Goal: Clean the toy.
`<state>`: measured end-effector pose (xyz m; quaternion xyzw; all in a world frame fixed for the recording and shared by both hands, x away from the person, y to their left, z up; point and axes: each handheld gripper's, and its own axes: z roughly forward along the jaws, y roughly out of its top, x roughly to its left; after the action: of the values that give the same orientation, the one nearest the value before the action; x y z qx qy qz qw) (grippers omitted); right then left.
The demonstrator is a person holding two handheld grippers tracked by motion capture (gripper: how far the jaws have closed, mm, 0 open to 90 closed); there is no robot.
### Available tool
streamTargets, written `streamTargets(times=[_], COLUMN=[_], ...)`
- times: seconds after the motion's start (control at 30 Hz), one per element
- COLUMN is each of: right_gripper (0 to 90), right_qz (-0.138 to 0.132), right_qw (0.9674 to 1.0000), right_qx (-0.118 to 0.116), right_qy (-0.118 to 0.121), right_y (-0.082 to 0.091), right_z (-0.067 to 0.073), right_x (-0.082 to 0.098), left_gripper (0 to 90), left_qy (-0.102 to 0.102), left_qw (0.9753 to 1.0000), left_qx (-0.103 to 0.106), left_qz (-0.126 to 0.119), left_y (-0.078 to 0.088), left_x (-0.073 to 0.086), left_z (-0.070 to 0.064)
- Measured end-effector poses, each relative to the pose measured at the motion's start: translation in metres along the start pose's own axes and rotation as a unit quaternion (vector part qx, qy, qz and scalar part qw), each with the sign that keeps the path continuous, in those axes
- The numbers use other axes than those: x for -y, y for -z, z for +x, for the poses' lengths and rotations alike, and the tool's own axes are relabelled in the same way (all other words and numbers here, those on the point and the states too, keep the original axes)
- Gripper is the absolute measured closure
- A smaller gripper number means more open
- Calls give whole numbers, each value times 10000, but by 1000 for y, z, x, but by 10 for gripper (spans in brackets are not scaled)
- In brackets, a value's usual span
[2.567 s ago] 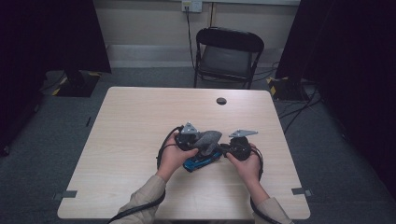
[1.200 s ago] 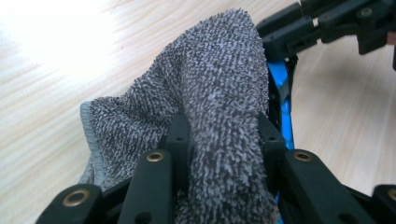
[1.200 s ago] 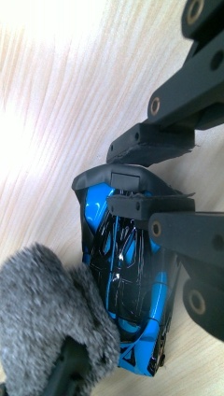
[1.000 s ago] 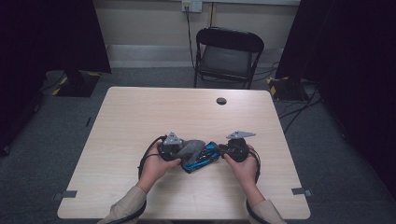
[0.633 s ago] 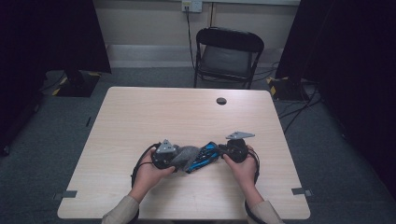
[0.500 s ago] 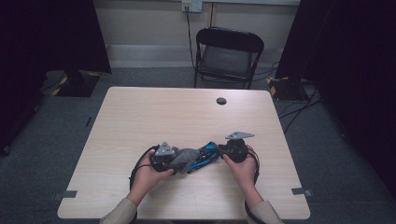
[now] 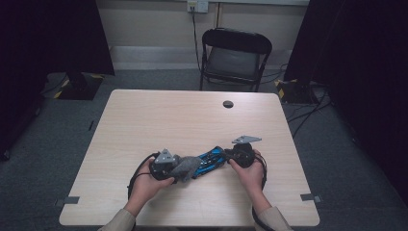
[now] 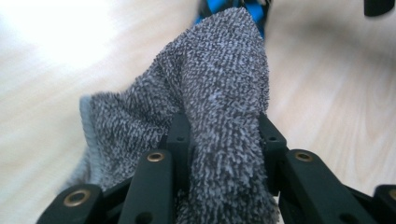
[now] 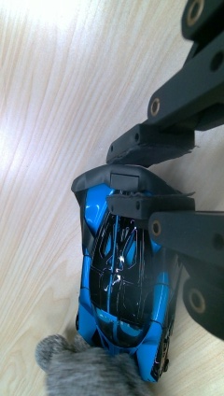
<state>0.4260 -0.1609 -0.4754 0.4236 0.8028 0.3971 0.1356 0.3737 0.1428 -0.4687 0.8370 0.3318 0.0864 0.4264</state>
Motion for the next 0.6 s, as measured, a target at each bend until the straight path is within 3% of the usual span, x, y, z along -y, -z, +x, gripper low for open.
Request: streamTargets(times=[0.13,0.17,0.43,0.6], right_gripper=[725,671,573,449], right_qz=[8,8,-175,-167], right_qw=[10000,10000,9998,9997], right_qx=[-44,-22,-113,160], right_qy=[52,48,77,51], right_y=[0,0,11,21], right_z=[2,3,-3,-11], right_x=[0,-1,-3,-4], left_gripper=[661,660,658,657], left_qy=[-56,-90,-76,-173], left_qw=[9999,9999,9997,9996], left_qx=[-54,-80,-97,16], left_qz=[-119,-120,-228,-201], left_y=[-2,-4,-31,-56], left_x=[-17,-21,-53,-74], left_z=[3,3,3,-7])
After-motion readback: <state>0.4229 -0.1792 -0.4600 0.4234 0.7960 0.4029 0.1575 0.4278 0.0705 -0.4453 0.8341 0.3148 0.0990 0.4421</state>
